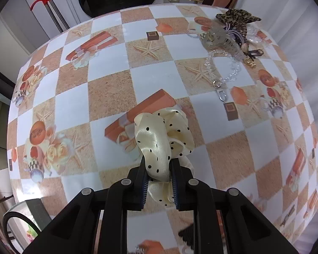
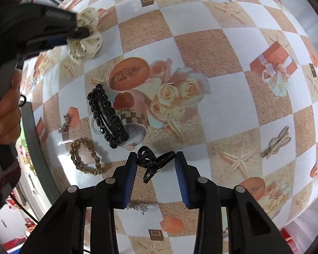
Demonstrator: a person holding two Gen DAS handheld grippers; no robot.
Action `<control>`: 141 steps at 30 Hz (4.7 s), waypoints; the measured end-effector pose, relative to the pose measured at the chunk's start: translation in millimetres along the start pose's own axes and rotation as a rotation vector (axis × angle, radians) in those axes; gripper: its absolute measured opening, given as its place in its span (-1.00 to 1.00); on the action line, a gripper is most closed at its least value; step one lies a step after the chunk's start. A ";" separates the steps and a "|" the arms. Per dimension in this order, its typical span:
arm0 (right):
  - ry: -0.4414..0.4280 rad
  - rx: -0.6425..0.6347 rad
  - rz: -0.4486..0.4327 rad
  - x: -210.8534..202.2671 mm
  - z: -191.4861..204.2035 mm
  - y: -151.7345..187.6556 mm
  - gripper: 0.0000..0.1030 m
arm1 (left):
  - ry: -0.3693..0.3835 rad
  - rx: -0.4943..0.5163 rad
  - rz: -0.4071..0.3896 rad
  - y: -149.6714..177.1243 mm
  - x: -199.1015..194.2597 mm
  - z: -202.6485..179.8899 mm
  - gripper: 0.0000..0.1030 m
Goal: Organize jewelry
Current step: 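Carry the scrunchie and claw clip into the white tray and open both tools, then withdraw both open tools from the tray toward the remaining items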
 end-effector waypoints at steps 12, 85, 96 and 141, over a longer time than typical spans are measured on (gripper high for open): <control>-0.080 -0.007 -0.017 -29.7 -31.0 -1.1 -0.24 | 0.014 -0.069 -0.019 59.1 -55.0 14.6 -0.54; -0.036 -0.433 0.161 35.7 219.3 149.2 -0.23 | -0.068 -0.308 0.090 362.1 -117.5 200.4 -0.54; -0.086 -0.405 0.183 35.7 223.1 143.3 0.02 | -0.098 -0.292 0.085 359.2 -121.3 198.1 0.25; -0.040 0.016 0.033 -48.8 -0.8 46.4 0.77 | -0.012 -0.145 0.012 223.5 -139.6 76.5 1.00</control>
Point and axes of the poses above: each gripper's, at about its wrist camera, not at the fingertips, and x roughly the way its jaws point, z to its left, y to its underside, the point moved 9 cm from there along x, roughly the way its jaws point, and after that the axes turned 6 degrees about y, right-handed, at the moved point
